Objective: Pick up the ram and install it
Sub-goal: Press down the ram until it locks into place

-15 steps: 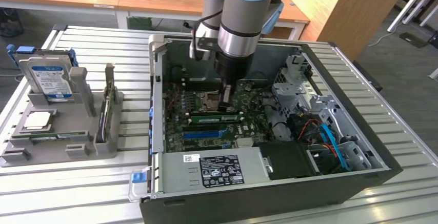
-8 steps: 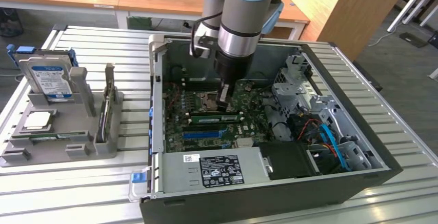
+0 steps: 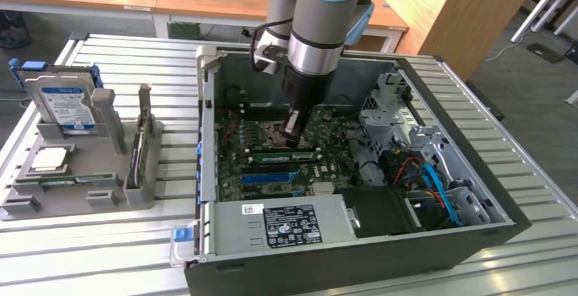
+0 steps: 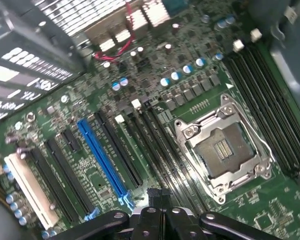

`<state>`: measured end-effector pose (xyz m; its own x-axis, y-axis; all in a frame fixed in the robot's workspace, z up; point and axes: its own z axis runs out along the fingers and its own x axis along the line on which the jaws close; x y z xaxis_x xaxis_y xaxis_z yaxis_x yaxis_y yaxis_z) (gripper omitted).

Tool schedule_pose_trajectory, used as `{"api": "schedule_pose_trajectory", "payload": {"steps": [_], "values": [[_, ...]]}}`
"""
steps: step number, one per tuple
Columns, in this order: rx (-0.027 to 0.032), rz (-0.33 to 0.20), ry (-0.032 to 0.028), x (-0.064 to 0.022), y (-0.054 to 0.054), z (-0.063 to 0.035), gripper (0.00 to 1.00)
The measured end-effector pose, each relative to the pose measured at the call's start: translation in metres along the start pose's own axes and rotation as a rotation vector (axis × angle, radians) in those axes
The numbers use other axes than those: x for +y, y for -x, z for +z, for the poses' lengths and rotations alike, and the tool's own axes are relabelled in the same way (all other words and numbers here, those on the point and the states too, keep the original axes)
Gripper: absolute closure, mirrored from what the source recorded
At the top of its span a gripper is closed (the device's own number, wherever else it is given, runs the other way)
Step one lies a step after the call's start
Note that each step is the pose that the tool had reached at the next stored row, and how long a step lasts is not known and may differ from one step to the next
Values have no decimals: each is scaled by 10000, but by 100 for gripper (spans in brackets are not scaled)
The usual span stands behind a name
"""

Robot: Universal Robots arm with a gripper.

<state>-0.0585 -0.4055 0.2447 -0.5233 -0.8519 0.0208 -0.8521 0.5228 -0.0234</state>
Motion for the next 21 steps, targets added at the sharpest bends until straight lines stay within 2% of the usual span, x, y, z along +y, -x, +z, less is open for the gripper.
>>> {"api": "schedule_pose_trajectory", "payload": {"steps": [21], "values": [[82,3519,72,0,0,0,90]]}}
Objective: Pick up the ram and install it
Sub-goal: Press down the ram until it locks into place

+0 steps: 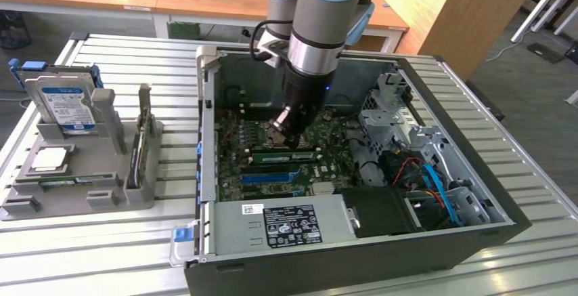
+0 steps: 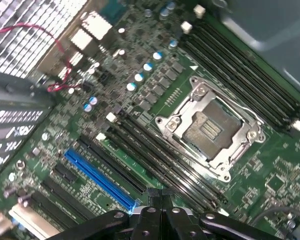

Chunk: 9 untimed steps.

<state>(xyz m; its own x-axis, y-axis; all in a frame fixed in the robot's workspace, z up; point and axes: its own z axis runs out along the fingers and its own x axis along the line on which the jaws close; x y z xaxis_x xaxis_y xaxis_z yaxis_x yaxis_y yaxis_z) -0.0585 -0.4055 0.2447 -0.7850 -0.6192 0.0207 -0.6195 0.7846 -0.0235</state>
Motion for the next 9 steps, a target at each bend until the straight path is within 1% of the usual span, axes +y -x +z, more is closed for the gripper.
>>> {"api": "schedule_pose_trajectory", "payload": {"steps": [9], "values": [[36,1533,33,0,0,0,90]]}}
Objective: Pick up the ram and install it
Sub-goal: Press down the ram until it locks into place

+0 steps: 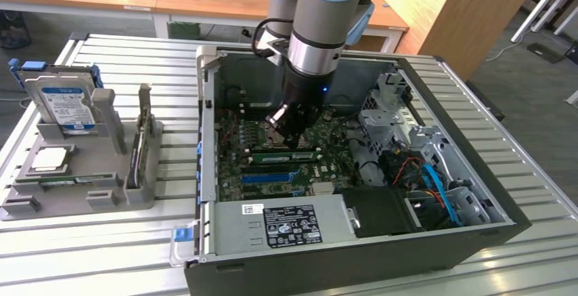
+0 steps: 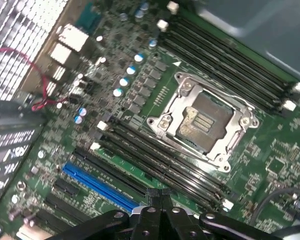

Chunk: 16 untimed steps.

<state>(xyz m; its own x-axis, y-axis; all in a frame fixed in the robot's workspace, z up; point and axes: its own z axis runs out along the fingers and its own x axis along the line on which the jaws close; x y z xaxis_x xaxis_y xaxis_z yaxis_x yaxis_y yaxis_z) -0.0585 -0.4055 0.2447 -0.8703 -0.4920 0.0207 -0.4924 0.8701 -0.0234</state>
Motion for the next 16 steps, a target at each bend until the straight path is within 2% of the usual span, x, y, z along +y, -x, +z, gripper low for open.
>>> {"api": "schedule_pose_trajectory", "payload": {"steps": [16], "values": [[63,2716,56,0,0,0,90]]}}
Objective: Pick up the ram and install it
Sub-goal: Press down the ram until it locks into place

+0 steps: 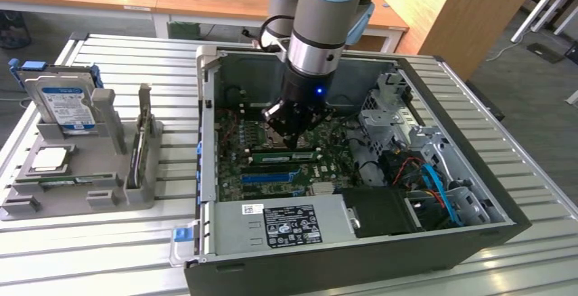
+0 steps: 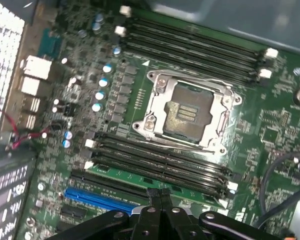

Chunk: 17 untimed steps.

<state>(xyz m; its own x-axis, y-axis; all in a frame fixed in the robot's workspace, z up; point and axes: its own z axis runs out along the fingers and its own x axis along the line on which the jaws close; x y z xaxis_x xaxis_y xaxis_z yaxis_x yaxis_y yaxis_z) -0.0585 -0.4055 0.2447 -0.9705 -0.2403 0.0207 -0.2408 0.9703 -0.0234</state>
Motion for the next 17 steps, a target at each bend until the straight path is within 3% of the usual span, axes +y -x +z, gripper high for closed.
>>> {"api": "schedule_pose_trajectory", "payload": {"steps": [17], "values": [[64,2837,58,0,0,0,90]]}}
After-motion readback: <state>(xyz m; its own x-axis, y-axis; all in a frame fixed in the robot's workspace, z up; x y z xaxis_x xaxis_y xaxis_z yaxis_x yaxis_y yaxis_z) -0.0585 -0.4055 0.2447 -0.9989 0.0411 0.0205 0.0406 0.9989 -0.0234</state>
